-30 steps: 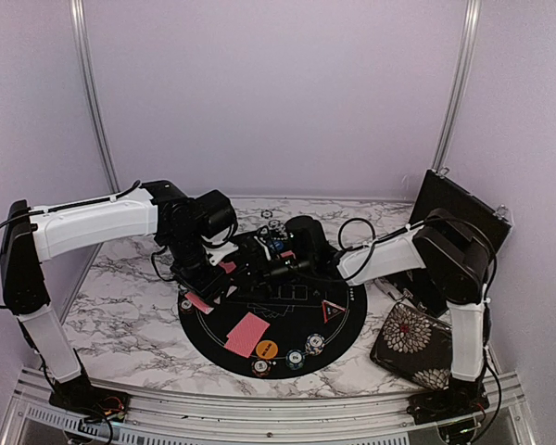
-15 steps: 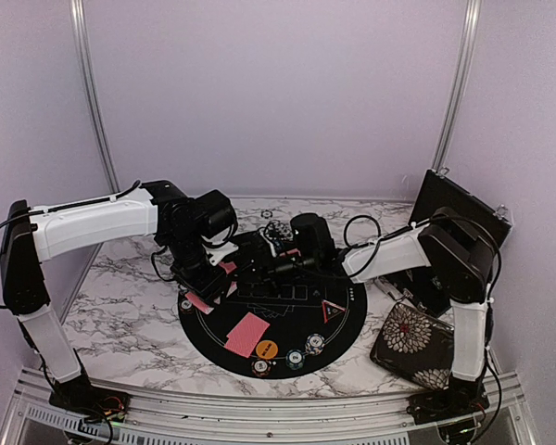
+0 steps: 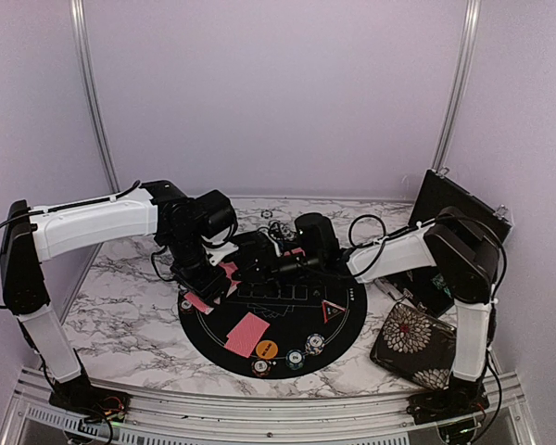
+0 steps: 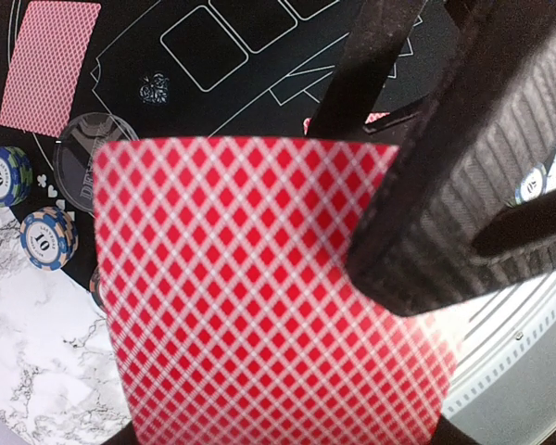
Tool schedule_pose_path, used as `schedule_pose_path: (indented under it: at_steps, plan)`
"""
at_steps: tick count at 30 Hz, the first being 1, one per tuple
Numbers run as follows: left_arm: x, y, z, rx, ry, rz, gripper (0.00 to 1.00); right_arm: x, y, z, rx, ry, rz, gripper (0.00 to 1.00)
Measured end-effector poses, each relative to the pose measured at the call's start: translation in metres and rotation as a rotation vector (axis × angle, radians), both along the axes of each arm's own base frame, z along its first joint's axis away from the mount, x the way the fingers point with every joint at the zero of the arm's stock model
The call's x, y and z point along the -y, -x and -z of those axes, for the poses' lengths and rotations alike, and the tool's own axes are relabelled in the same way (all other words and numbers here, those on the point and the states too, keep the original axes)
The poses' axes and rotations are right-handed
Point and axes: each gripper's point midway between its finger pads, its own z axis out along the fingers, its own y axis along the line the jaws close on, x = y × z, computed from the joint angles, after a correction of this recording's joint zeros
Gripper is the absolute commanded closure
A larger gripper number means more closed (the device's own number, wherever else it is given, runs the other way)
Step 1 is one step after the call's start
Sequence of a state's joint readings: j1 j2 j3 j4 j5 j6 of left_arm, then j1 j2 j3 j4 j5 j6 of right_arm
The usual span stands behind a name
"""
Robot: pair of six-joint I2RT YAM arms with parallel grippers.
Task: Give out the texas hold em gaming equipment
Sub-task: Pick up the poker card from the face-down deck piles.
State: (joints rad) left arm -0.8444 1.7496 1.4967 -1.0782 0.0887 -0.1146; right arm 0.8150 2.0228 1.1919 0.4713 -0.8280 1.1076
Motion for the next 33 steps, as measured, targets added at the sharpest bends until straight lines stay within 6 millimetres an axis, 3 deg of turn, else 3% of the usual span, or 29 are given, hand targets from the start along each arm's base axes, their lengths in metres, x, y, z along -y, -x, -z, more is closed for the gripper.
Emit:
schedule_pose_path:
  at_steps: [11,27,33]
  plan:
    - [0.0,0.0,0.0,0.0,0.0,0.0,0.56,0.001,0.001,-0.012,0.011,-0.019,0.002,0.6]
    - [0.0,0.0,0.0,0.0,0.0,0.0,0.56,0.011,-0.005,-0.008,-0.009,-0.01,0.028,0.67]
    - [0.0,0.0,0.0,0.0,0.0,0.0,0.56,0.012,-0.005,-0.023,0.008,-0.04,0.031,0.74]
